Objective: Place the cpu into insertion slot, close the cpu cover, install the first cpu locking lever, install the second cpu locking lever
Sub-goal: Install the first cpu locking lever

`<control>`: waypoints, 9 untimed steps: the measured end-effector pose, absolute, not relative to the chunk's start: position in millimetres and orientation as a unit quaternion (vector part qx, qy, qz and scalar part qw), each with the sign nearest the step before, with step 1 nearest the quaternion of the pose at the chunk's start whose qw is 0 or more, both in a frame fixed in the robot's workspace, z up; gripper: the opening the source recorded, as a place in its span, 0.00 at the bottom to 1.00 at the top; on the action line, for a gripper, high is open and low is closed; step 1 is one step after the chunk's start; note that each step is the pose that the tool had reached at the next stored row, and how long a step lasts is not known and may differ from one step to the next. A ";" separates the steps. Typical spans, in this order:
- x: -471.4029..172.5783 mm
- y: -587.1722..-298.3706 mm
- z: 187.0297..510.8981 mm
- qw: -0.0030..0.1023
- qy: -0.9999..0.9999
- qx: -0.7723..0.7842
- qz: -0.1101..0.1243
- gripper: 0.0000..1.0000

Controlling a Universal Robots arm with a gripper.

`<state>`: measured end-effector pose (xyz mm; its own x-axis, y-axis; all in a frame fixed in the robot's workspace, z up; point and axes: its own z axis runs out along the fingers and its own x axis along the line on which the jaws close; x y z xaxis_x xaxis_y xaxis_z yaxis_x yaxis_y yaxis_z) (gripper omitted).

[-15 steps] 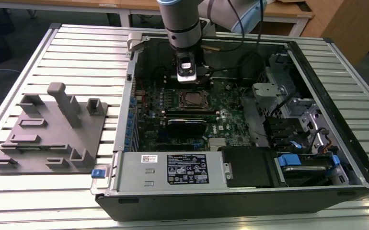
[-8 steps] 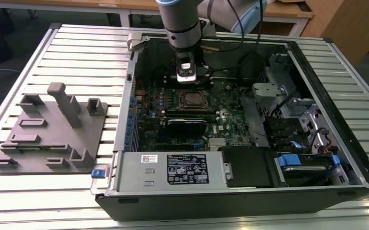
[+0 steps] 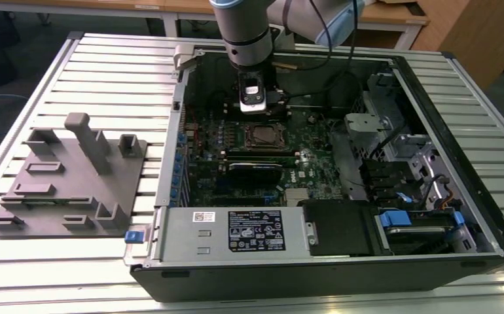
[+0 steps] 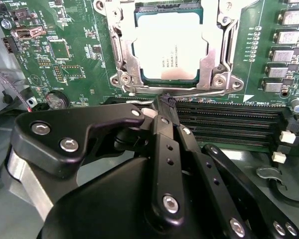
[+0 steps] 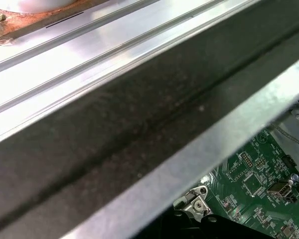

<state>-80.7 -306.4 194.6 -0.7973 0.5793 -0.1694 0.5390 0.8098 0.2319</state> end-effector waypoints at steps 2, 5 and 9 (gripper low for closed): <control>-80.7 -306.4 194.6 0.117 0.944 0.296 0.086 0.10; -80.9 -306.4 194.6 0.117 0.944 0.296 0.086 0.10; -81.1 -306.4 193.5 0.118 0.944 0.296 0.086 0.10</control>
<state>-81.1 -306.4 193.5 -0.7970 0.5793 -0.1709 0.5386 0.8097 0.2329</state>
